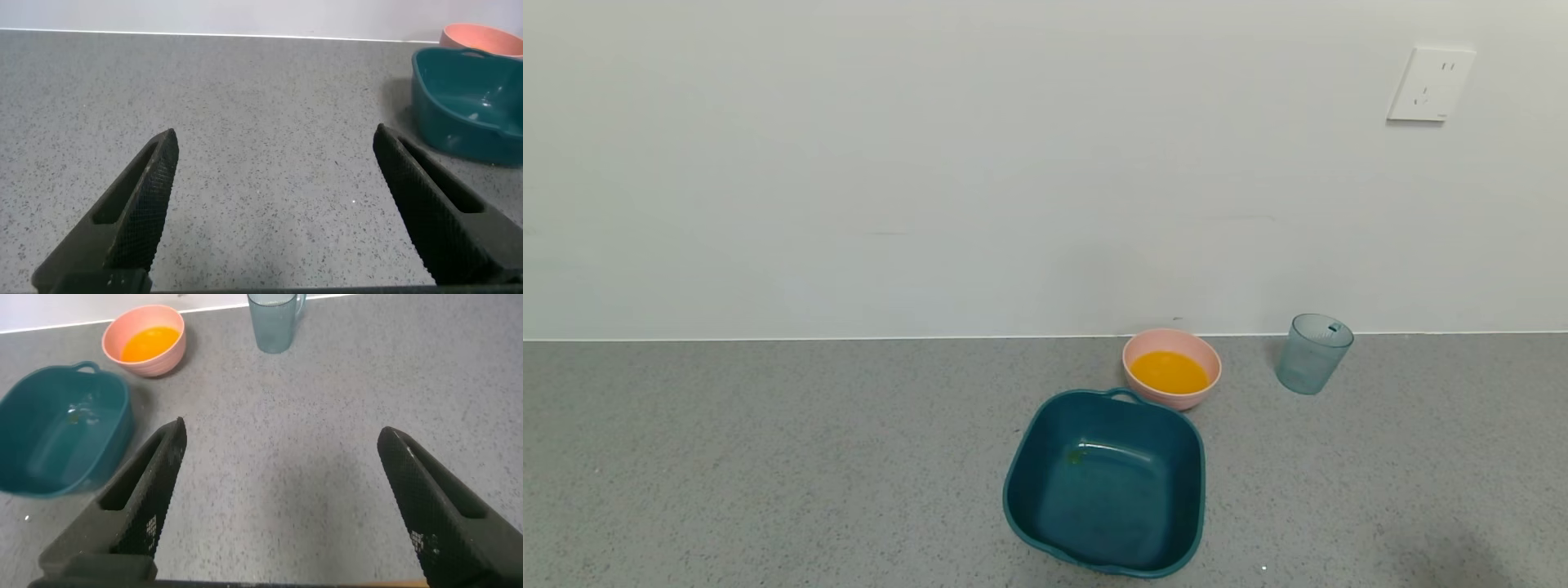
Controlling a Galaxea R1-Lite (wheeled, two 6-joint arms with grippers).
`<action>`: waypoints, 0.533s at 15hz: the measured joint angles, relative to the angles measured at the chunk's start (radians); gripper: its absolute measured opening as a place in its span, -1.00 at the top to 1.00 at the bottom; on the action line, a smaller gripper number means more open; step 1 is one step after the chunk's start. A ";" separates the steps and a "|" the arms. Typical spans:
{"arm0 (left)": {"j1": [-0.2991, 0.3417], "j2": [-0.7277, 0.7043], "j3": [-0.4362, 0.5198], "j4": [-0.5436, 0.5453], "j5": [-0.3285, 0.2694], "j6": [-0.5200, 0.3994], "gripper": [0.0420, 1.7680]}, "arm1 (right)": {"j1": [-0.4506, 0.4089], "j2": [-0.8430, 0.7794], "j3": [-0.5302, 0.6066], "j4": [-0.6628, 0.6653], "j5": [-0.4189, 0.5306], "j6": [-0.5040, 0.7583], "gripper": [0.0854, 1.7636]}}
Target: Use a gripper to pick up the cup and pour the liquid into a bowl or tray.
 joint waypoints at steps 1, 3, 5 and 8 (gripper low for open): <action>0.000 0.000 0.000 0.000 0.000 0.000 -0.94 | 0.005 -0.069 0.002 0.042 0.000 -0.003 -0.92; 0.000 0.000 0.000 0.000 0.000 0.000 -0.94 | 0.003 -0.204 0.009 0.114 -0.003 -0.058 -0.92; 0.000 0.000 0.000 0.000 0.000 0.000 -0.94 | -0.021 -0.301 0.012 0.149 -0.068 -0.112 -0.92; 0.000 0.000 0.000 0.000 0.000 0.000 -0.94 | -0.082 -0.357 0.009 0.148 -0.101 -0.120 -0.92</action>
